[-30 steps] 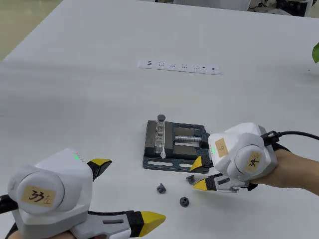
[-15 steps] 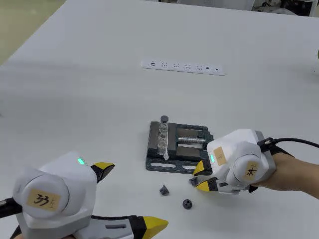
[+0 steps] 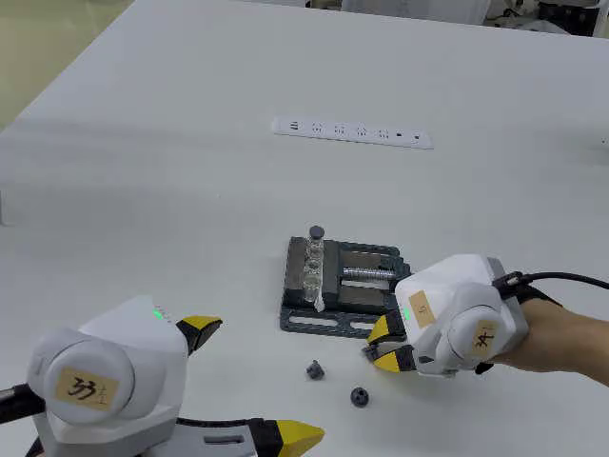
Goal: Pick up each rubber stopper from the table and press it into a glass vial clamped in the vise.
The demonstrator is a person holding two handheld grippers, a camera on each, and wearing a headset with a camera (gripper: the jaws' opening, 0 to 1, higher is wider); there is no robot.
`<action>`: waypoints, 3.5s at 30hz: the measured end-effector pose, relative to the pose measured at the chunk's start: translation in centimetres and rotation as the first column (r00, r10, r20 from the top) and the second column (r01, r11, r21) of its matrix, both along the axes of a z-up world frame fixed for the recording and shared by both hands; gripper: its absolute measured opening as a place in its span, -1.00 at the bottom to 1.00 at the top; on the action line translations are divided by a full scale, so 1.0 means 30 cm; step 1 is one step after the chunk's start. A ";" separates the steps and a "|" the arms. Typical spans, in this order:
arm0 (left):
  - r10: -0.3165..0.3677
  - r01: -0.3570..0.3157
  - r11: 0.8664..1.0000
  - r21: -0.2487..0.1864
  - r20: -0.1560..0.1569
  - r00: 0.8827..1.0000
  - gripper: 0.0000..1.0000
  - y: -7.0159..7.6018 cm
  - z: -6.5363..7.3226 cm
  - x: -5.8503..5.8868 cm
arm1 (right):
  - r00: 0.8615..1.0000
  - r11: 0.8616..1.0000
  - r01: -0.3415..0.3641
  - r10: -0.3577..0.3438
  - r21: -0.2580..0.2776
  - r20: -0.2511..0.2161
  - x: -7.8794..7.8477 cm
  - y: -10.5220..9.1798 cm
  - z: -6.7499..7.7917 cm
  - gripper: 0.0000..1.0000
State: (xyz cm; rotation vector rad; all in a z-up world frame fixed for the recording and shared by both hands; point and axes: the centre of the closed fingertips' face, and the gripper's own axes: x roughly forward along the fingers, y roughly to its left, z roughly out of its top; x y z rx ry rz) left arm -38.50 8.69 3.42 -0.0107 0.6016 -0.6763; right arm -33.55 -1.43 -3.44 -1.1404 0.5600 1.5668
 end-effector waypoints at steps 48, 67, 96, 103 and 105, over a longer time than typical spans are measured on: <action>-0.166 0.098 0.735 -0.671 -0.037 0.985 -0.84 -0.217 0.486 0.107 | 0.897 0.894 -0.131 -0.077 0.428 0.435 -0.095 0.139 0.711 -0.89; -0.191 0.101 0.721 -0.686 -0.057 0.980 -0.95 -0.224 0.483 0.090 | 0.918 0.895 -0.110 -0.075 0.433 0.389 -0.108 0.140 0.708 -0.72; -0.369 0.385 0.920 -0.072 0.173 0.913 -0.95 -0.267 0.315 0.017 | 0.969 0.956 0.136 -0.074 0.258 -0.237 -0.170 0.107 0.573 -0.77; -0.399 0.416 0.908 -0.041 0.213 0.892 -0.94 -0.264 0.317 0.002 | 0.969 0.968 0.118 -0.063 0.222 -0.239 -0.179 0.100 0.552 -0.81; -0.404 0.421 0.907 -0.032 0.219 0.888 -0.94 -0.262 0.316 0.000 | 0.968 0.969 0.114 -0.059 0.218 -0.243 -0.182 0.105 0.549 -0.81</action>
